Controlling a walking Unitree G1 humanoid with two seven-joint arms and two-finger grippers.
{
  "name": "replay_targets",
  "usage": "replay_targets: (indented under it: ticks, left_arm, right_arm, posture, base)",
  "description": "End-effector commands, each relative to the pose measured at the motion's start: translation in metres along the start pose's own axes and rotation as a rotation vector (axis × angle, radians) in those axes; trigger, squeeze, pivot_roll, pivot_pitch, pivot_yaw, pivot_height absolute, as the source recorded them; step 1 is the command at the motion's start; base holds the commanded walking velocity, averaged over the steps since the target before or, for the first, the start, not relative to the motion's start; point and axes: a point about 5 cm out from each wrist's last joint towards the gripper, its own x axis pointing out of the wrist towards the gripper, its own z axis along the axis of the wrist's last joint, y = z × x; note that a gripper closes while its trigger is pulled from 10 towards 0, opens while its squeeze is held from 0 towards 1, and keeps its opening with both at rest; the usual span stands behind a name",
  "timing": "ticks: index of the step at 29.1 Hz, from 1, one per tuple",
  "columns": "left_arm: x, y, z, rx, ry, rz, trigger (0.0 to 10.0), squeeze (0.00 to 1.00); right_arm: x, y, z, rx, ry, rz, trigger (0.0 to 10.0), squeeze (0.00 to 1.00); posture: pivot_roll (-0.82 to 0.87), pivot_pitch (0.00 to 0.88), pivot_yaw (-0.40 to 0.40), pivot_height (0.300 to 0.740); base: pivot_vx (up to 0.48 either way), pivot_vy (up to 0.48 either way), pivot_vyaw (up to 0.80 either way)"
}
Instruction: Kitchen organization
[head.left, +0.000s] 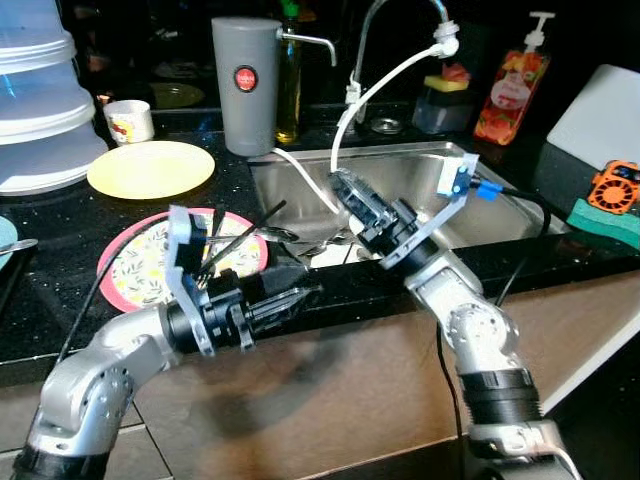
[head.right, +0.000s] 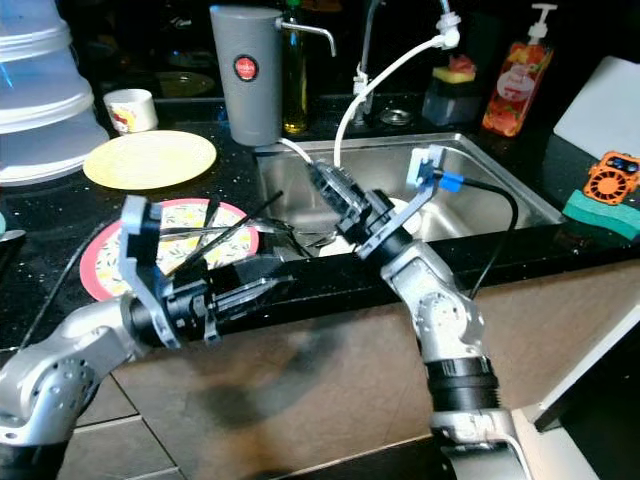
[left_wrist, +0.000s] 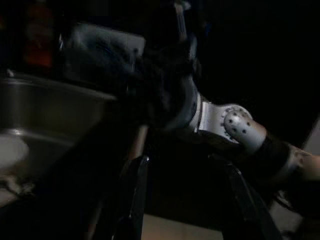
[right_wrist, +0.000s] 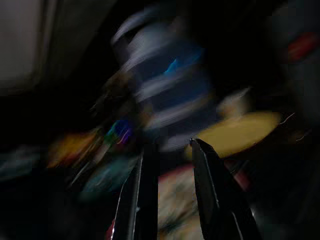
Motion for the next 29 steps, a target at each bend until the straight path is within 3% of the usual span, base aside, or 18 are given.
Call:
replay_targets:
  ticks: [1,4,5,7,10,13,14,19,24,25,27,29]
  left_arm:
    - [-0.002,-0.008,0.002,-0.040,-0.001,-0.038,10.0,0.00]
    - [-0.007,-0.018,-0.010,-0.109,0.099,-0.106,10.0,0.00]
    - [-0.007,-0.018,-0.010,-0.109,0.099,-0.106,10.0,0.00]
    - [-0.011,-0.023,-0.022,-0.137,0.194,-0.125,10.0,0.00]
    - [-0.020,-0.027,-0.047,-0.163,0.381,-0.115,10.0,0.00]
    - [-0.022,-0.028,-0.055,-0.164,0.433,-0.104,10.0,0.00]
    - [-0.024,-0.032,-0.069,-0.201,0.494,-0.098,10.0,0.00]
    - [-0.025,-0.032,-0.085,-0.179,0.556,-0.050,10.0,0.00]
    - [-0.040,-0.038,-0.124,-0.177,0.786,-0.021,10.0,0.00]
    - [-0.043,-0.039,-0.134,-0.180,0.829,0.005,10.0,0.00]
    - [-0.053,-0.032,-0.161,-0.131,0.955,0.152,10.0,0.00]
    - [-0.059,-0.026,-0.178,-0.112,1.018,0.292,10.0,0.00]
  right_arm:
    - [-0.008,0.009,-0.013,0.061,0.108,0.064,10.0,0.00]
    - [-0.028,0.010,-0.033,0.108,0.280,0.074,10.0,0.00]
    - [-0.028,0.010,-0.033,0.108,0.280,0.074,10.0,0.00]
    - [-0.037,0.012,-0.043,0.121,0.354,0.071,10.0,0.00]
    - [-0.057,0.014,-0.067,0.113,0.560,0.050,10.0,0.00]
    - [-0.068,0.013,-0.078,0.111,0.643,0.038,10.0,0.00]
    - [-0.086,0.012,-0.095,0.120,0.771,0.013,10.0,0.00]
    - [-0.107,0.009,-0.109,0.135,0.878,-0.033,10.0,0.00]
    - [-0.139,0.001,-0.131,0.110,1.046,-0.120,10.0,0.00]
    - [-0.144,0.000,-0.137,0.105,1.080,-0.133,10.0,0.00]
    - [-0.160,-0.004,-0.154,0.089,1.192,-0.176,10.0,0.00]
    - [-0.175,-0.006,-0.170,0.058,1.291,-0.217,10.0,0.00]
  posture:
    - [0.03,0.039,-0.051,0.740]
    - [0.03,0.039,-0.050,0.740]
    - [0.03,0.039,-0.050,0.740]
    - [0.03,0.040,-0.048,0.740]
    - [0.03,0.040,-0.048,0.740]
    - [0.03,0.043,-0.048,0.740]
    - [0.03,0.045,-0.046,0.740]
    - [0.03,0.045,-0.046,0.740]
    - [0.04,0.042,-0.044,0.740]
    - [0.04,0.043,-0.043,0.740]
    - [0.03,0.041,-0.043,0.740]
    - [0.03,0.040,-0.043,0.740]
  base:
    - [0.000,0.000,0.00]
    - [0.000,0.000,0.00]
    - [0.000,0.000,0.00]
    - [0.000,0.000,0.00]
    - [0.000,0.000,0.00]
    - [0.000,0.000,0.00]
    - [0.000,0.000,0.00]
    - [0.000,0.000,0.00]
    - [0.000,0.000,0.00]
    - [0.000,0.000,0.00]
    - [0.000,0.000,0.00]
    - [0.000,0.000,0.00]
